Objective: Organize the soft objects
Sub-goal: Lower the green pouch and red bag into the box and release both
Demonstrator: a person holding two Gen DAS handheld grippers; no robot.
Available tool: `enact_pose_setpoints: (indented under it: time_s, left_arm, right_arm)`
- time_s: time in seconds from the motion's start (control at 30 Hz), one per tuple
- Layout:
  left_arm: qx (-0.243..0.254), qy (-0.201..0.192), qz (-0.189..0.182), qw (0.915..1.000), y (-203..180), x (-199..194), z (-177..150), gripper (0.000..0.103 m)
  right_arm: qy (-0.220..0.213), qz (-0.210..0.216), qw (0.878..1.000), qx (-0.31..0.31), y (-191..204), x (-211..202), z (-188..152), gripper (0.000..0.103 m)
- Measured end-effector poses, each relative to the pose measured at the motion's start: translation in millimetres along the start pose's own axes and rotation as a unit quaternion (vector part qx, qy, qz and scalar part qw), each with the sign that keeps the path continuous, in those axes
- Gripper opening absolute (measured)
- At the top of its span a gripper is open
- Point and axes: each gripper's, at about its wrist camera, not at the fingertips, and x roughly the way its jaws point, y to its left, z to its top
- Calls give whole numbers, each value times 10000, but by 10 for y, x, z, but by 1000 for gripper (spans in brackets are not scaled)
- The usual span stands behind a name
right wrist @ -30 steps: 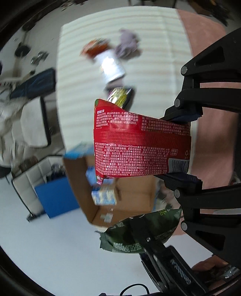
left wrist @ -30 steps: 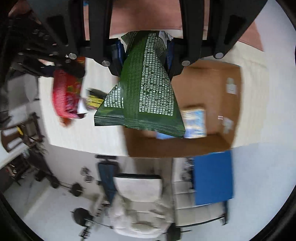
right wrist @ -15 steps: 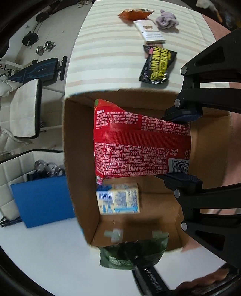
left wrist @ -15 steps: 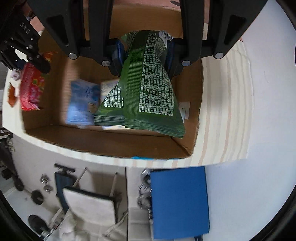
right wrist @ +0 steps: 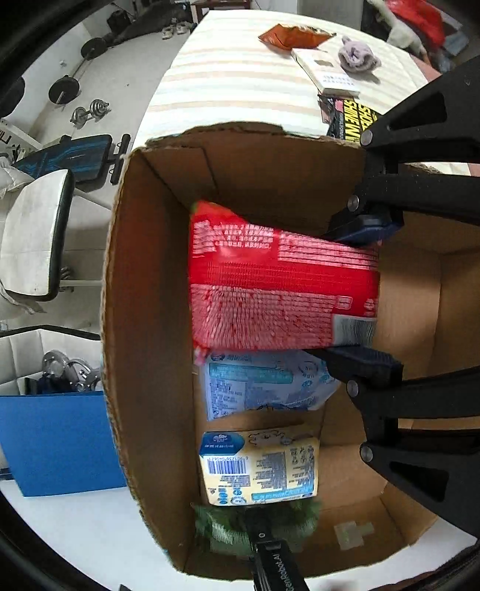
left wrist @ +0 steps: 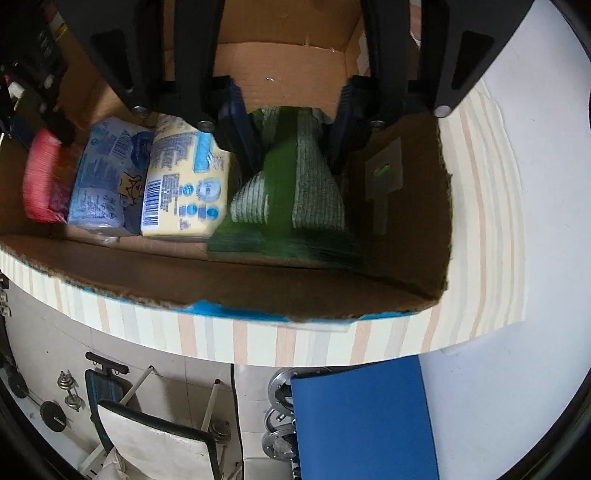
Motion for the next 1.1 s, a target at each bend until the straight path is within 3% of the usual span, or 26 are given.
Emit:
enact_pose_setpoints:
  time_s: [0.03, 0.07, 0.1, 0.2, 0.27, 0.3, 0.33, 0.47, 0.57, 0.67, 1.1]
  left_arm:
    - [0, -14, -26, 10000, 1, -15, 0, 46]
    - [13, -2, -22, 10000, -4, -29, 0, 48]
    - [28, -9, -46, 10000, -7, -44, 0, 50]
    - [45, -91, -152, 9998, -7, -114, -19, 58]
    - [53, -131, -195, 9997, -3, -145, -33, 72]
    - [57, -183, -222, 9996, -1, -169, -48, 86]
    - [55, -225, -224, 9995, 4, -191, -57, 90]
    - [-34, -370, -341, 9987, 31, -264, -186, 90]
    - [-53, -509, -326, 9982, 30, -314, -340, 90]
    - [-57, -647, -315, 9974, 28, -358, -502, 98]
    - [-70, -1391, -309, 9898, 3, -703, -1221, 98]
  right_arm:
    - [-34, 40, 10000, -36, 10, -19, 11, 68]
    - [-74, 84, 9999, -25, 10, -30, 14, 89]
    - [-122, 117, 9999, 0, 8, -52, 20, 93]
    - [-144, 127, 9998, 28, -3, -91, 33, 93]
    - [-156, 158, 9998, 23, -1, -104, 29, 93]
    - [-148, 155, 9998, 13, 4, -113, 22, 93]
    - [-142, 187, 9997, 2, 8, -121, 10, 93]
    - [-149, 318, 9994, -21, 40, -166, -99, 103]
    - [-145, 413, 9990, -41, 69, -208, -231, 103]
    - [-105, 438, 9990, -70, 94, -229, -344, 103]
    - [-635, 446, 9970, -18, 39, -634, -1044, 103]
